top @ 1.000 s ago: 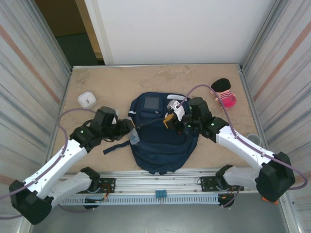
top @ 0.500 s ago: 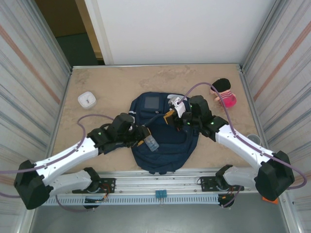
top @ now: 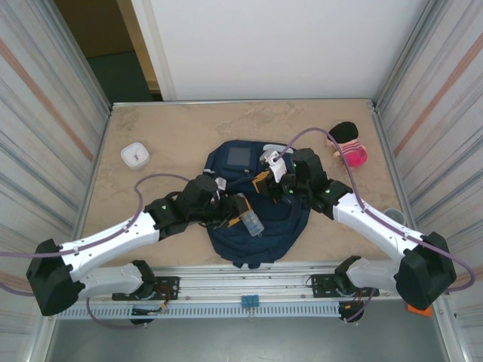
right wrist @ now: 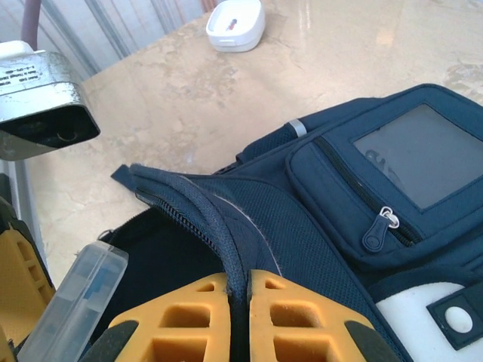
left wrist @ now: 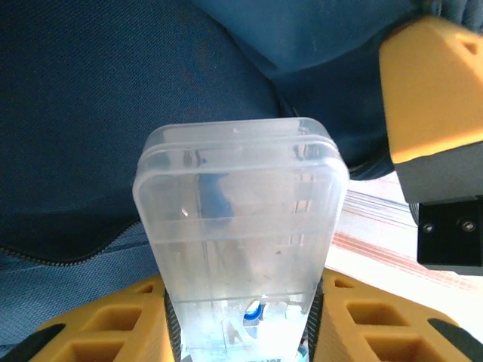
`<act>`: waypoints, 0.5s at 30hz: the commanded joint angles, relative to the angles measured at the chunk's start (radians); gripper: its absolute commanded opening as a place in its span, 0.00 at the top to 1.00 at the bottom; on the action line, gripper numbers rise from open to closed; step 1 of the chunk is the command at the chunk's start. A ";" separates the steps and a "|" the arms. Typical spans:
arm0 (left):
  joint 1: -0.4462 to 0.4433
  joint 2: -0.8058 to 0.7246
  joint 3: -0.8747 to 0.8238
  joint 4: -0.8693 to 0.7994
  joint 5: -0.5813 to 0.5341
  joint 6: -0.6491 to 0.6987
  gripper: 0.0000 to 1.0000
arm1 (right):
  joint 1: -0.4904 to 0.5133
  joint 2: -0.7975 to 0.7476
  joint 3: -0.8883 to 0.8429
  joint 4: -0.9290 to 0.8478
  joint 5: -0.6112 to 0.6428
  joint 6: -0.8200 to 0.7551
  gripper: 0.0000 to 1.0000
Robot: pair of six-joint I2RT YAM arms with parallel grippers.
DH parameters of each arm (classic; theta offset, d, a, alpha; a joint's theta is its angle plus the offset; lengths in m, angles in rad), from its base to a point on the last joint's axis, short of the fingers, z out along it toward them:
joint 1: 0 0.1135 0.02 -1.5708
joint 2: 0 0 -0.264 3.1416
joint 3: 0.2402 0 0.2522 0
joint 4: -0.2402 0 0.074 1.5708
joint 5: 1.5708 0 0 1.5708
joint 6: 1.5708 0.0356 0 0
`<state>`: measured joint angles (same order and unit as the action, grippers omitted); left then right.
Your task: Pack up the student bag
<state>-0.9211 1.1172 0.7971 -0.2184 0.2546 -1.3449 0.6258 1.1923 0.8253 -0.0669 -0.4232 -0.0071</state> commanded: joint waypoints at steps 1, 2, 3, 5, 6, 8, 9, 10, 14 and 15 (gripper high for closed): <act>0.011 -0.008 -0.020 0.067 -0.038 -0.042 0.66 | 0.014 -0.004 0.049 0.060 -0.026 0.012 1.00; 0.020 0.004 -0.032 0.093 -0.037 -0.058 0.66 | 0.019 -0.005 0.049 0.058 -0.034 0.005 1.00; 0.026 0.014 -0.041 0.118 -0.034 -0.073 0.66 | 0.023 -0.007 0.049 0.056 -0.040 -0.001 1.00; 0.036 0.038 -0.051 0.153 -0.029 -0.095 0.66 | 0.031 -0.013 0.048 0.056 -0.047 -0.012 1.00; 0.041 0.051 -0.049 0.157 -0.027 -0.099 0.66 | 0.035 -0.017 0.049 0.055 -0.053 -0.019 1.00; 0.049 0.074 -0.033 0.157 -0.027 -0.092 0.66 | 0.040 -0.025 0.045 0.054 -0.063 -0.031 1.00; 0.054 0.088 -0.023 0.158 -0.025 -0.088 0.65 | 0.041 -0.030 0.044 0.055 -0.065 -0.035 1.00; 0.059 0.101 -0.017 0.160 -0.024 -0.084 0.62 | 0.043 -0.033 0.043 0.052 -0.066 -0.038 1.00; 0.077 0.126 -0.005 0.170 -0.027 -0.080 0.55 | 0.044 -0.042 0.041 0.045 -0.064 -0.046 1.00; 0.082 0.131 -0.005 0.177 -0.028 -0.081 0.52 | 0.045 -0.046 0.039 0.045 -0.062 -0.047 1.00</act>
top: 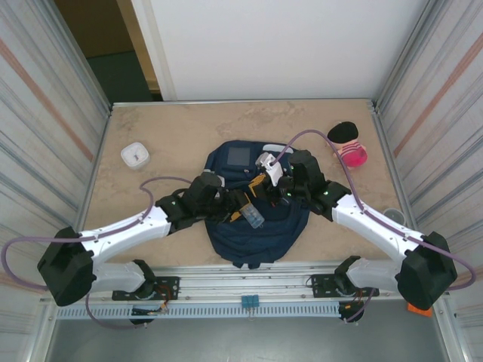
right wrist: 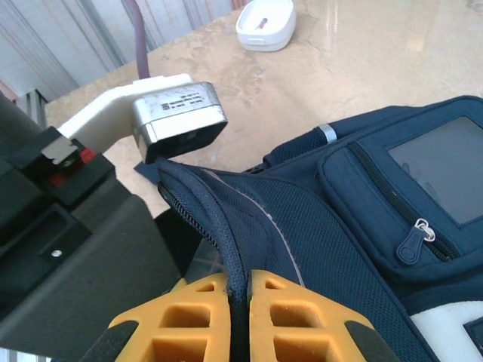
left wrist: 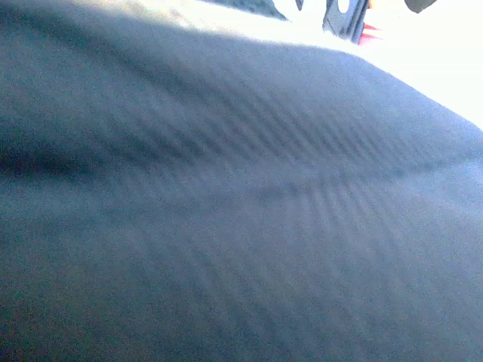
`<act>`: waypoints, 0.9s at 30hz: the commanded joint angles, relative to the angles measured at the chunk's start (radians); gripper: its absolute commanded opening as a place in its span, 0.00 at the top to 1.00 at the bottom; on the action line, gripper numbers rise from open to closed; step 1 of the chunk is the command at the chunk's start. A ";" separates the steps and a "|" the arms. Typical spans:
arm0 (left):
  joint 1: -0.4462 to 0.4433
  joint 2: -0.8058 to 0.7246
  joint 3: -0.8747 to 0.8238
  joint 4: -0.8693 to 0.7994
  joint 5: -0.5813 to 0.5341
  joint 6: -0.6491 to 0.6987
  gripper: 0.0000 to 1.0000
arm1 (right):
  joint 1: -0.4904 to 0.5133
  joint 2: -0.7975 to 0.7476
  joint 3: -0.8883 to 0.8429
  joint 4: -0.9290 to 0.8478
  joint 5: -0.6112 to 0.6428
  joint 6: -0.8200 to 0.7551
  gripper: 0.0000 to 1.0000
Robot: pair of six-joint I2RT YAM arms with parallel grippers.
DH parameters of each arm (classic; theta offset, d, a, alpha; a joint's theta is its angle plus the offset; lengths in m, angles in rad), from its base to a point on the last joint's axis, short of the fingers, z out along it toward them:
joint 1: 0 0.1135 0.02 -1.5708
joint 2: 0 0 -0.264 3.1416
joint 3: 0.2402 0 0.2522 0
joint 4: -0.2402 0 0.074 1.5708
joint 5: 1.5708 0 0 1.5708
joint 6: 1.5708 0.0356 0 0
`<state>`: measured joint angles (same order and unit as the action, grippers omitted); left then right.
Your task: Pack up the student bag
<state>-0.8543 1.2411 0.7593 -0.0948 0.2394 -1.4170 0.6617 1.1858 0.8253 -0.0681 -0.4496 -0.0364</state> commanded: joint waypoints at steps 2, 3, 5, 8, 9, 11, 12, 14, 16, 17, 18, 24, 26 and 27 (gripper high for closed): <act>0.018 0.012 0.033 0.062 -0.014 -0.011 0.45 | 0.010 -0.041 0.037 0.043 -0.036 -0.020 1.00; 0.018 0.012 0.034 0.067 -0.012 -0.010 0.43 | 0.010 -0.042 0.038 0.040 -0.037 -0.021 1.00; 0.018 0.010 0.034 0.075 -0.002 -0.006 0.41 | 0.009 -0.046 0.038 0.037 -0.036 -0.022 1.00; 0.017 -0.001 0.031 0.072 0.007 0.005 0.41 | 0.010 -0.047 0.037 0.039 -0.037 -0.024 1.00; 0.018 -0.007 0.029 0.064 0.012 0.007 0.41 | 0.010 -0.046 0.037 0.038 -0.038 -0.022 1.00; 0.016 -0.020 0.024 0.039 0.021 0.015 0.41 | 0.010 -0.047 0.037 0.037 -0.040 -0.022 1.00; 0.015 -0.029 0.021 0.018 0.024 0.017 0.41 | 0.011 -0.048 0.036 0.037 -0.040 -0.023 1.00; 0.009 -0.051 0.007 -0.011 0.022 0.021 0.41 | 0.011 -0.049 0.035 0.035 -0.041 -0.022 1.00; 0.006 -0.073 -0.014 -0.022 0.017 0.021 0.40 | 0.013 -0.050 0.035 0.036 -0.040 -0.022 1.00; 0.004 -0.083 -0.022 -0.017 0.019 0.021 0.40 | 0.014 -0.051 0.035 0.035 -0.040 -0.022 1.00; 0.000 -0.090 -0.028 -0.009 0.019 0.023 0.39 | 0.014 -0.050 0.036 0.036 -0.040 -0.023 1.00; -0.024 -0.078 -0.029 -0.007 0.050 0.045 0.42 | 0.022 -0.046 0.043 0.039 -0.038 -0.020 1.00; -0.029 -0.071 -0.030 -0.014 0.066 0.045 0.43 | 0.024 -0.047 0.043 0.035 -0.039 -0.021 1.00; -0.035 -0.070 -0.032 -0.018 0.066 0.044 0.44 | 0.024 -0.048 0.043 0.033 -0.039 -0.020 1.00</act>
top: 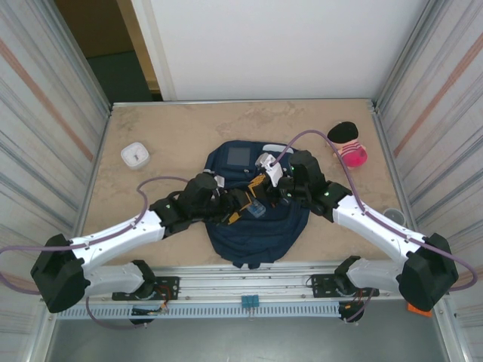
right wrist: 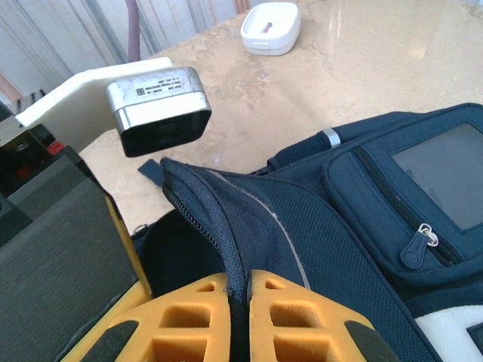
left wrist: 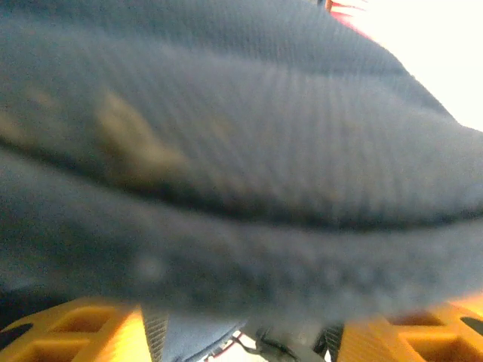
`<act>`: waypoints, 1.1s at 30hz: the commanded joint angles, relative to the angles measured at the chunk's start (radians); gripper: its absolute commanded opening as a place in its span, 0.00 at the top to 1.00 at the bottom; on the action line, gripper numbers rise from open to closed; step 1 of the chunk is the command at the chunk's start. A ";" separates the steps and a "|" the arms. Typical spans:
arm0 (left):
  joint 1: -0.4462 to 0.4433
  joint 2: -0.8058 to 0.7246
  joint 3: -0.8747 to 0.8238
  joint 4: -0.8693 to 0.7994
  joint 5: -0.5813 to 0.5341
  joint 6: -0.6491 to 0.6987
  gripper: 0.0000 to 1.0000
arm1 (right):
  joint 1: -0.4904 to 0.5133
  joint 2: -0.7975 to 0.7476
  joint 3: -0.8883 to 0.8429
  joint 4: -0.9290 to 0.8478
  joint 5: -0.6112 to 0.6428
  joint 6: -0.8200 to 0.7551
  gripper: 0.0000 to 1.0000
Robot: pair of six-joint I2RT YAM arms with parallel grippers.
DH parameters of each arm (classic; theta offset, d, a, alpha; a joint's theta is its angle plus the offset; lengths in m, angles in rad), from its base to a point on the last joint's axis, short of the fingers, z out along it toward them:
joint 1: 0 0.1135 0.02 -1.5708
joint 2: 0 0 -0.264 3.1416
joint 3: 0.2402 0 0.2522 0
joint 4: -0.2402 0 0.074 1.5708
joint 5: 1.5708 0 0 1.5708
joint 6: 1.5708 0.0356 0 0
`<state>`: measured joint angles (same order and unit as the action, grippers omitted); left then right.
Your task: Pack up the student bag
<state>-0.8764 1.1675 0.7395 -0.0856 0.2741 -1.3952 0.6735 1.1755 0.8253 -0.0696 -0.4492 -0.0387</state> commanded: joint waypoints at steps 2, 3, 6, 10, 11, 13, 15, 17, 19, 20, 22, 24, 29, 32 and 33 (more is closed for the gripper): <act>-0.017 0.007 -0.018 -0.029 0.030 0.028 0.44 | 0.013 -0.043 0.042 0.036 -0.037 -0.018 1.00; -0.017 0.012 -0.016 -0.027 0.033 0.032 0.44 | 0.013 -0.043 0.042 0.037 -0.037 -0.018 1.00; -0.017 0.024 -0.003 -0.033 0.012 0.070 0.44 | 0.013 -0.052 0.039 0.037 -0.038 -0.019 1.00; -0.015 0.061 -0.013 0.010 -0.019 0.071 0.47 | 0.013 -0.059 0.038 0.031 -0.041 -0.024 1.00; -0.014 0.078 -0.019 0.041 -0.019 0.067 0.52 | 0.013 -0.058 0.039 0.027 -0.046 -0.026 1.00; -0.015 0.121 -0.021 0.094 -0.006 0.067 0.57 | 0.013 -0.059 0.038 0.023 -0.054 -0.028 1.00; -0.016 0.170 -0.008 0.130 0.006 0.079 0.60 | 0.012 -0.060 0.036 0.025 -0.066 -0.027 1.00; -0.016 0.212 0.014 0.152 0.007 0.101 0.63 | 0.012 -0.063 0.032 0.030 -0.077 -0.024 1.00; -0.019 0.244 0.035 0.154 0.001 0.120 0.64 | 0.012 -0.070 0.028 0.034 -0.084 -0.025 1.00; -0.018 0.260 0.045 0.158 -0.005 0.133 0.65 | 0.012 -0.073 0.028 0.036 -0.086 -0.026 1.00; -0.017 0.289 0.060 0.158 -0.023 0.146 0.67 | 0.010 -0.080 0.028 0.036 -0.091 -0.027 1.00; -0.017 0.316 0.077 0.180 -0.030 0.152 0.69 | 0.010 -0.086 0.027 0.034 -0.094 -0.027 1.00; -0.020 0.373 0.125 0.270 -0.021 0.153 0.73 | 0.009 -0.093 0.022 0.037 -0.098 -0.027 1.00; -0.020 0.388 0.139 0.290 -0.034 0.158 0.75 | 0.006 -0.094 0.017 0.040 -0.095 -0.028 1.00; -0.020 0.389 0.141 0.289 -0.039 0.161 0.76 | 0.005 -0.093 0.014 0.040 -0.093 -0.028 1.00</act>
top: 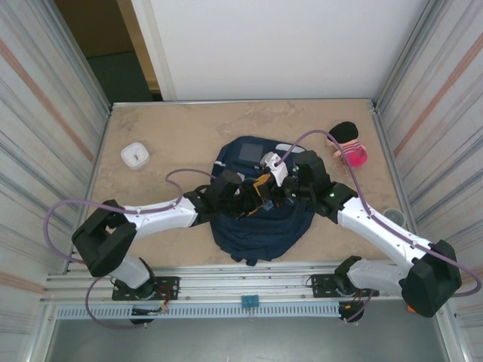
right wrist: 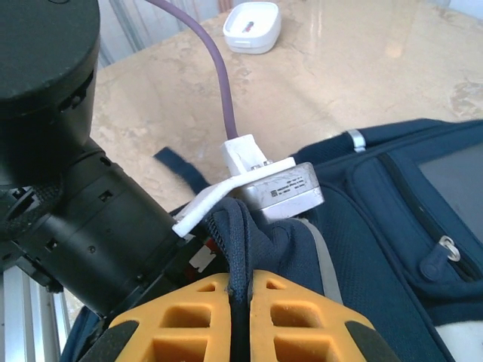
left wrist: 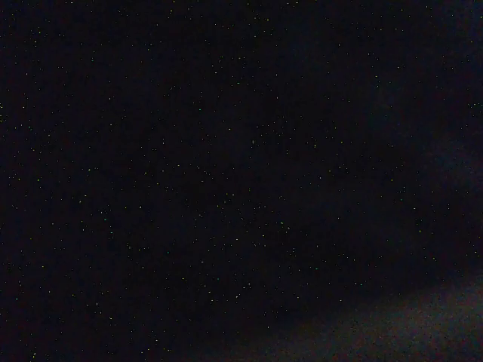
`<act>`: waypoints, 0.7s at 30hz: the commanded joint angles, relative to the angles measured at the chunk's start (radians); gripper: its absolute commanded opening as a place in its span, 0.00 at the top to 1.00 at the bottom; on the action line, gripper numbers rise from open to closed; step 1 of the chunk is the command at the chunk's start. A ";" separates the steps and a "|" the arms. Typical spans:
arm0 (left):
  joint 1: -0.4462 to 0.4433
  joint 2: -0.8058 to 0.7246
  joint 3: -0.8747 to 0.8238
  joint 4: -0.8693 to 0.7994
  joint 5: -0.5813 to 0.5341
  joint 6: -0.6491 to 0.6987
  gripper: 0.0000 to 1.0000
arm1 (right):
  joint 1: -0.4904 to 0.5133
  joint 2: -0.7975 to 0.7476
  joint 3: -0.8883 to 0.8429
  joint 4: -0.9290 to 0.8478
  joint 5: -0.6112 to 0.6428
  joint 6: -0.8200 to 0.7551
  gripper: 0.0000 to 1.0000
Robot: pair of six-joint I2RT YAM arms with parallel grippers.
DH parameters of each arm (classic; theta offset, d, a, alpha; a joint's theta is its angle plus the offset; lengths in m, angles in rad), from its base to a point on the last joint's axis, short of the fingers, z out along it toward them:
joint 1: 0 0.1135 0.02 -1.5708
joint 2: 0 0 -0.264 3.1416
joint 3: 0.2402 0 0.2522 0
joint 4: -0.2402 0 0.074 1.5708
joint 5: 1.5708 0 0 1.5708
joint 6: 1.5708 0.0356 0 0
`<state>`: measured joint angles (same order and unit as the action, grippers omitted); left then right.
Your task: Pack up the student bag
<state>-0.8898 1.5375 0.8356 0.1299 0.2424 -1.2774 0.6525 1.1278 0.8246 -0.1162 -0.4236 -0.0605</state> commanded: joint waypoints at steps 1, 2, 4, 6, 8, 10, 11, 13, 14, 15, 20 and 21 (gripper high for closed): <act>-0.007 0.015 0.044 0.070 -0.008 0.048 0.76 | 0.021 -0.045 0.013 0.084 -0.117 -0.008 1.00; -0.006 0.010 0.041 0.067 -0.008 0.054 0.76 | 0.015 -0.044 0.010 0.080 -0.114 -0.007 1.00; -0.007 -0.017 0.024 0.046 -0.014 0.061 0.72 | 0.000 -0.046 0.005 0.067 -0.107 -0.004 1.00; -0.007 -0.061 -0.007 0.015 -0.033 0.072 0.64 | -0.019 -0.051 -0.002 0.057 -0.105 -0.004 1.00; -0.006 -0.121 -0.042 -0.034 -0.061 0.092 0.56 | -0.036 -0.057 -0.008 0.047 -0.109 -0.004 1.00; -0.007 -0.188 -0.071 -0.097 -0.087 0.131 0.51 | -0.046 -0.056 -0.008 0.023 -0.113 -0.018 1.00; -0.006 -0.226 -0.086 -0.129 -0.098 0.162 0.50 | -0.049 -0.054 -0.007 0.009 -0.113 -0.033 1.00; -0.008 -0.297 -0.109 -0.187 -0.126 0.215 0.48 | -0.051 -0.045 -0.007 -0.018 -0.114 -0.062 1.00; -0.007 -0.337 -0.119 -0.218 -0.144 0.238 0.47 | -0.051 -0.042 -0.007 -0.030 -0.116 -0.076 1.00; -0.006 -0.376 -0.130 -0.246 -0.169 0.258 0.46 | -0.050 -0.039 -0.010 -0.039 -0.123 -0.089 1.00; 0.019 -0.532 -0.181 -0.293 -0.209 0.301 0.43 | -0.032 -0.030 -0.028 -0.062 -0.148 -0.119 1.00; 0.027 -0.557 -0.186 -0.308 -0.218 0.305 0.43 | -0.020 -0.026 -0.030 -0.080 -0.145 -0.128 1.00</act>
<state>-0.8810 1.0382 0.6720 -0.1070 0.0841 -1.0386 0.6102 1.1122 0.8005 -0.1707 -0.5186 -0.1429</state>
